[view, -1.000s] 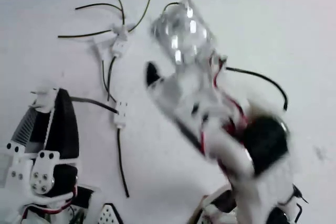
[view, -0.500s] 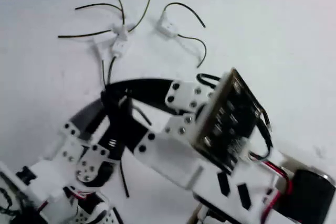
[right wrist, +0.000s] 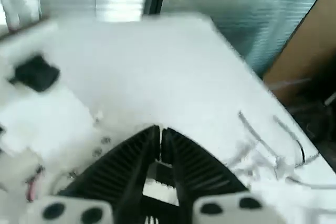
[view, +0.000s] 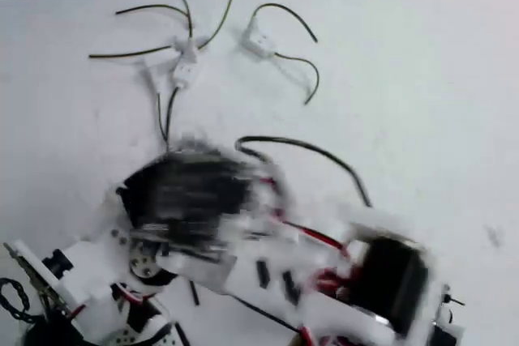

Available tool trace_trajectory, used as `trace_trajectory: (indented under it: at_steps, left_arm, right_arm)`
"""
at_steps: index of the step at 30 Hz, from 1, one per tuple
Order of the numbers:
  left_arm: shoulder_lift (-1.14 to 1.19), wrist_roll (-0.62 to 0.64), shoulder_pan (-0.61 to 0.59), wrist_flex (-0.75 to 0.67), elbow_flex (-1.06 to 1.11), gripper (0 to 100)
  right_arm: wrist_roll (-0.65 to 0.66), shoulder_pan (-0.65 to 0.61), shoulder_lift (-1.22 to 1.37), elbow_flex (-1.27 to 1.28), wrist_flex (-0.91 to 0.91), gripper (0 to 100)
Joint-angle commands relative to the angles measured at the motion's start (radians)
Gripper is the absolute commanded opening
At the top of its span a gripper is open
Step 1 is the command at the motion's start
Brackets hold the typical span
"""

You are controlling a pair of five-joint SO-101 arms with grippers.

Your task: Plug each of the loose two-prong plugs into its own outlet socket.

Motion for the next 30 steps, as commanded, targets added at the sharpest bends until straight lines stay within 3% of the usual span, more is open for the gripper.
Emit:
trace_trajectory:
  at_steps: [1, 10, 16, 21, 26, 30]
  left_arm:
    - [-0.002, -0.009, 0.007, -0.015, -0.032, 2]
    - [-0.002, -0.008, 0.007, 0.13, -0.172, 2]
    - [-0.002, -0.008, 0.007, 0.133, -0.17, 2]
    - [-0.002, -0.008, 0.007, 0.133, -0.167, 2]
    - [-0.002, -0.009, 0.007, 0.123, -0.123, 2]
    - [-0.002, -0.009, 0.007, 0.081, -0.094, 2]
  right_arm:
    - [0.098, 0.053, -0.041, 0.003, -0.005, 2.0]
    - [0.247, 0.367, -0.039, 0.006, -0.045, 2.0]
    - [0.295, 0.47, -0.045, -0.002, -0.082, 2.0]
    - [0.313, 0.447, -0.058, -0.064, -0.079, 2.0]
    - [0.308, 0.298, -0.051, -0.212, -0.074, 1.9]
    - [0.307, 0.202, -0.048, -0.192, -0.074, 1.9]
